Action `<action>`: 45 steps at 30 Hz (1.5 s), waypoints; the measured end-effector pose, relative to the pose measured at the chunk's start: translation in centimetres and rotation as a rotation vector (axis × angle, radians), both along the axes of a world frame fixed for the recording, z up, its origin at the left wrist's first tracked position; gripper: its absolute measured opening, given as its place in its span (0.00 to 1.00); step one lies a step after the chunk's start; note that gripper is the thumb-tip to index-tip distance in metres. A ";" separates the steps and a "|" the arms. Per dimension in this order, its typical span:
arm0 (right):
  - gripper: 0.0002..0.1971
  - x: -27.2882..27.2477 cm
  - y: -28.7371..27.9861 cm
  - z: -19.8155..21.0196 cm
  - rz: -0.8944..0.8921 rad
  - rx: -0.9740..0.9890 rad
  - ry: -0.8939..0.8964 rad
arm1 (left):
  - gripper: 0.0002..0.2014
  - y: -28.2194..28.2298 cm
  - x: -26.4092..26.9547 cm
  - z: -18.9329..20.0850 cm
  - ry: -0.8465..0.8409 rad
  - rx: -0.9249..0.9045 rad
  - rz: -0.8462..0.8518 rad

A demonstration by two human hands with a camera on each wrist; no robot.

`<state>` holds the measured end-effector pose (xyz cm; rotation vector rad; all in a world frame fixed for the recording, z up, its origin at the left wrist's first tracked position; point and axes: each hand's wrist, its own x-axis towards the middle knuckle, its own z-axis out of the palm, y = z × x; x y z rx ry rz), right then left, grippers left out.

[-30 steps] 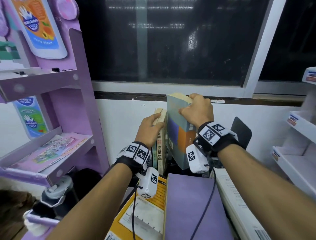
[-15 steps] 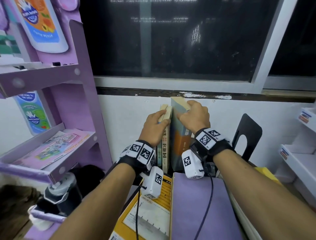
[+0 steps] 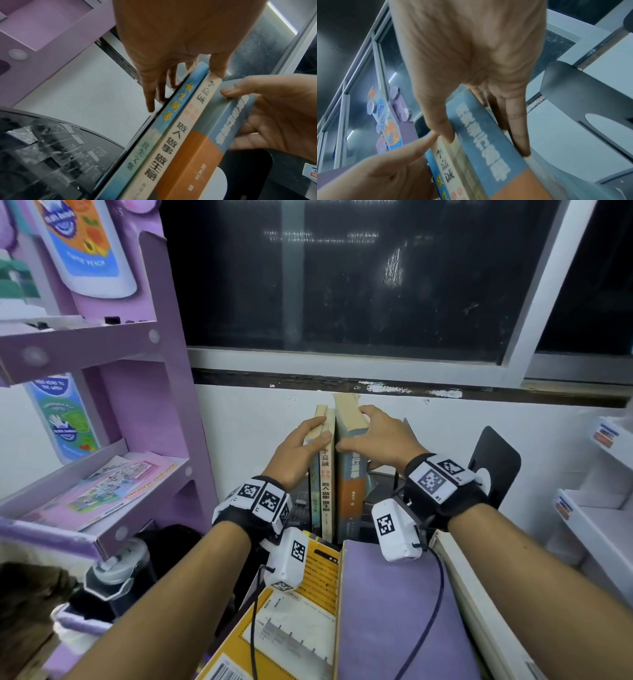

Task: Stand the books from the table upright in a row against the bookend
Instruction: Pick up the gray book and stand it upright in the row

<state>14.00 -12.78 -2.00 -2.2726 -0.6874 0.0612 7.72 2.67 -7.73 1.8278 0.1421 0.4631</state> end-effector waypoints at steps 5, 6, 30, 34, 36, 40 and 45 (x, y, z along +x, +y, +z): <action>0.51 -0.3 0.4 -0.9 0.083 -0.053 0.045 | 0.24 0.8 -0.9 -0.1 0.006 -0.034 -0.062; 0.53 -0.3 0.4 -1.1 0.084 -0.041 0.043 | 0.26 0.8 -0.9 -0.2 0.003 -0.031 -0.060; 0.54 0.0 1.4 -3.0 0.035 -0.008 -0.096 | 0.29 0.6 -0.9 -0.8 -0.016 0.134 0.012; 0.53 -0.1 1.4 -3.0 0.035 0.000 -0.097 | 0.34 0.5 -1.3 -0.6 -0.014 0.103 0.002; 0.52 -0.1 1.4 -3.0 0.022 0.000 -0.101 | 0.35 0.5 -1.3 -0.7 -0.010 0.088 0.003; 0.53 -0.3 1.2 -3.1 0.021 -0.004 -0.109 | 0.34 0.3 -1.3 -0.5 -0.015 0.085 0.019; 0.52 -0.5 1.2 -3.0 0.022 -0.002 -0.115 | 0.29 0.1 -1.3 -0.4 -0.020 0.118 0.045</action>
